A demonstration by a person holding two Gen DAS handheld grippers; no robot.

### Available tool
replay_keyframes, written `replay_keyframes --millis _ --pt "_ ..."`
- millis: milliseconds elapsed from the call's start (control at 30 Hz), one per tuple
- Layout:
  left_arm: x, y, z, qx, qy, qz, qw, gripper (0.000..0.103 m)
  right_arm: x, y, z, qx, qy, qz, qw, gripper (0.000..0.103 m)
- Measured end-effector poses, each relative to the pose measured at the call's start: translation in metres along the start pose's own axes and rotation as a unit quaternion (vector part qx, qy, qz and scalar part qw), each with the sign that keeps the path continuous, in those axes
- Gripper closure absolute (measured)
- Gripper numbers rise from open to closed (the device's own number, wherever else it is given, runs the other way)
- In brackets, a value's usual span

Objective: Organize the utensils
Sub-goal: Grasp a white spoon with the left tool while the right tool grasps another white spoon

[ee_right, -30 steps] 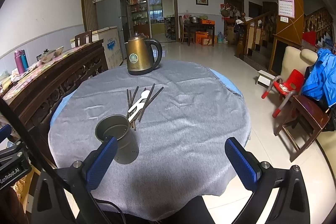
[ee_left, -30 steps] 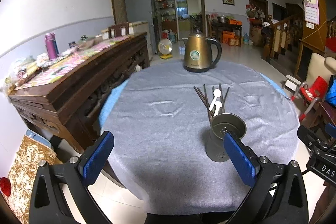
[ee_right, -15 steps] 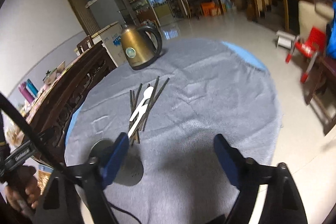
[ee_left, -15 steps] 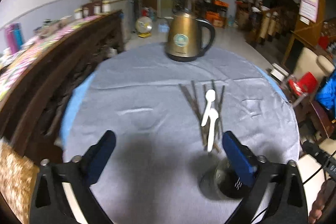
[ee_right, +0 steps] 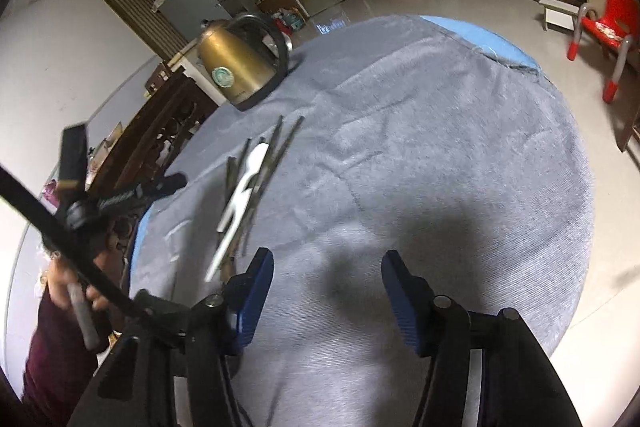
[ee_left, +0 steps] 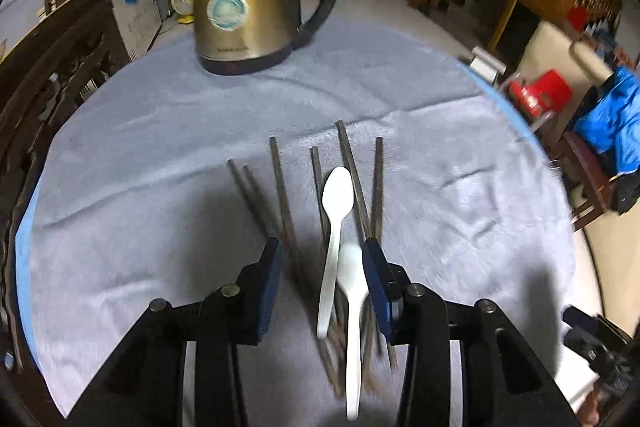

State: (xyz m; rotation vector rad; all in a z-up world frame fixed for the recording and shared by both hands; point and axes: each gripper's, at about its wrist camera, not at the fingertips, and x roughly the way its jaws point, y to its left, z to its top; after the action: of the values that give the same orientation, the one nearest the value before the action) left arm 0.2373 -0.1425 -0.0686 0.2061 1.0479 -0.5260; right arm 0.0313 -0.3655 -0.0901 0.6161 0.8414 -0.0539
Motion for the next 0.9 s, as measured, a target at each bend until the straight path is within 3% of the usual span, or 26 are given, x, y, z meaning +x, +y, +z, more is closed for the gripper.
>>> replay_keyframes --millis 300,333,367,400,467,700,900 --pt "0.069 -0.006 0.029 0.004 0.055 0.019 0.9983 0.062 0.016 -0.038 0.006 0.035 0.025 -0.011 0.999 0.043" --pt "0.073 -0.005 0.029 0.004 0.06 0.014 0.9981 0.067 0.018 -0.041 0.007 0.036 0.028 -0.013 0.999 0.043" --pt "0.076 -0.004 0.029 0.005 0.064 0.01 0.9979 0.085 0.019 -0.044 0.008 0.038 0.03 -0.014 0.999 0.043" --pt "0.079 -0.003 0.028 0.004 0.071 0.007 0.9975 0.091 0.021 -0.045 0.008 0.039 0.031 -0.013 0.999 0.043" --pt "0.081 0.002 0.027 -0.003 0.068 0.002 0.9977 0.094 0.024 -0.047 0.012 0.039 0.032 -0.013 0.999 0.043" --pt "0.053 0.026 0.014 -0.024 0.036 -0.018 0.9989 0.1 0.038 -0.026 0.024 0.005 0.04 0.0 0.999 0.043" --pt "0.013 0.062 -0.01 -0.072 0.009 -0.041 0.9965 0.1 0.071 0.028 0.045 -0.044 0.07 0.078 0.994 0.043"
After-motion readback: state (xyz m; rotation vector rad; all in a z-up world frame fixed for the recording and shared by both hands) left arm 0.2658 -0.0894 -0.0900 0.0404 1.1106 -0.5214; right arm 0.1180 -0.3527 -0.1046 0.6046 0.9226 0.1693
